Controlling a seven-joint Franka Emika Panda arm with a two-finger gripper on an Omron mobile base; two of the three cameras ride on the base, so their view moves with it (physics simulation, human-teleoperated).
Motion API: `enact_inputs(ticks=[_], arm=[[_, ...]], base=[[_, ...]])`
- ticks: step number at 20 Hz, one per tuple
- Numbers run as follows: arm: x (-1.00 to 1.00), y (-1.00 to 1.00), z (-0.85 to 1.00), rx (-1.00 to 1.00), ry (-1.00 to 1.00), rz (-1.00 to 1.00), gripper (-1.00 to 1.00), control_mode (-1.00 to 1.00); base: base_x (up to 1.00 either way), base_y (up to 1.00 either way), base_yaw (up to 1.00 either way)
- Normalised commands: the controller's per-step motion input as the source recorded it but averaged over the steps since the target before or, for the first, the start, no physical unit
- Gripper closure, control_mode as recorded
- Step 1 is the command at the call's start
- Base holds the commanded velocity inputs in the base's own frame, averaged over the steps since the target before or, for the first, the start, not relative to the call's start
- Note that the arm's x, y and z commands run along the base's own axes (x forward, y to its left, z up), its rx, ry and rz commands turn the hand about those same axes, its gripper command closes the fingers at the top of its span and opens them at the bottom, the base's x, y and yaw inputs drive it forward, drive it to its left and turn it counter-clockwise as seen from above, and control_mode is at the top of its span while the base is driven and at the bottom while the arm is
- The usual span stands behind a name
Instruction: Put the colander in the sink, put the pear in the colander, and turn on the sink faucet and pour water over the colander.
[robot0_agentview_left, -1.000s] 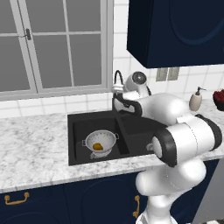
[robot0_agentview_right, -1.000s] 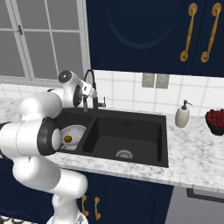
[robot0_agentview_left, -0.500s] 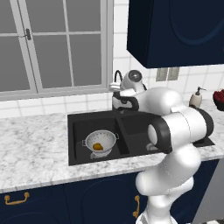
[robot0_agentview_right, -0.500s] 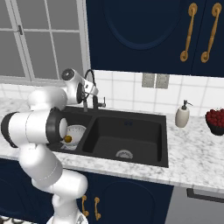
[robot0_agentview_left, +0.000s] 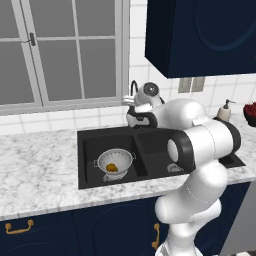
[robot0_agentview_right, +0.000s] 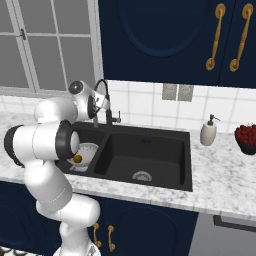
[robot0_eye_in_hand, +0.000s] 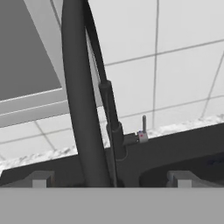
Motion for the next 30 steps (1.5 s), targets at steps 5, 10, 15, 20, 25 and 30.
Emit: enact_inputs(ticks=[5,10,15,20,25,30], arm=[[0.24,0.37,-0.09,0.00,0.00,0.00,-1.00,-1.00],[0.43,0.54,0.00,0.00,0.00,0.00,-1.00,-1.00],[0.61,0.57,0.00,0.00,0.00,0.00,-1.00,-1.00],[0.24,0.28,0.10,0.00,0.00,0.00,-1.00,-1.00],[-0.86,-0.17,0.83,0.04,-0.06,0.00,-1.00,-1.00],[-0.86,0.01,1.00,0.10,-0.06,0.00,-1.00,-1.00]], base=[[0.00,0.00,0.00],[0.00,0.00,0.00],[0.00,0.00,0.00],[0.00,0.00,0.00],[0.00,0.00,0.00],[0.00,0.00,0.00]])
